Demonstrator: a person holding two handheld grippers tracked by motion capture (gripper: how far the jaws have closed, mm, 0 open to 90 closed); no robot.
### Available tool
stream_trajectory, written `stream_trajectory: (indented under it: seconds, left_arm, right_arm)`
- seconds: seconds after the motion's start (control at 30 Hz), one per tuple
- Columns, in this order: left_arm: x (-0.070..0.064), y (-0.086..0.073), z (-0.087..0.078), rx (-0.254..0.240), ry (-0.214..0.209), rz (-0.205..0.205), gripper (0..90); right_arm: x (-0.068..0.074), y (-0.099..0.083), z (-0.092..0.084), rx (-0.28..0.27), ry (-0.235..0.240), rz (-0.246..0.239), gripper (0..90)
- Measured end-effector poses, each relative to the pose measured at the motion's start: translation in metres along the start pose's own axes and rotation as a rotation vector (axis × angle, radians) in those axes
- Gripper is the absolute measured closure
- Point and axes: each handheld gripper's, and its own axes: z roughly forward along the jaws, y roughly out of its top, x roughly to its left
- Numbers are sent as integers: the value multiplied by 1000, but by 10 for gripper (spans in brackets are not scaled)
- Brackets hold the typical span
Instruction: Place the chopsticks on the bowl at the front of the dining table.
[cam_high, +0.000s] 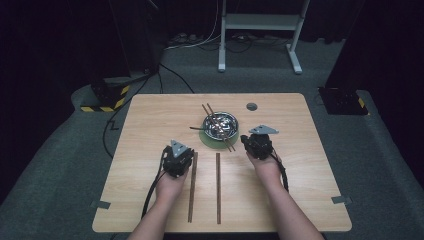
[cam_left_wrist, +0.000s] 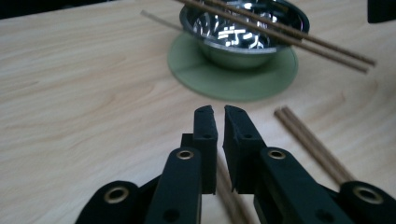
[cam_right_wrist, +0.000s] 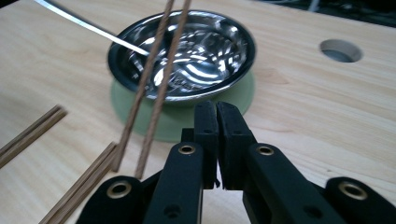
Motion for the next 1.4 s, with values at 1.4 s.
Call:
stream_trajectory:
  seconds: [1.4]
  left_arm:
    - [-55,25,67,30,-65,-90,748]
  right_arm:
    - [31,-3,37,43,30,-104,800]
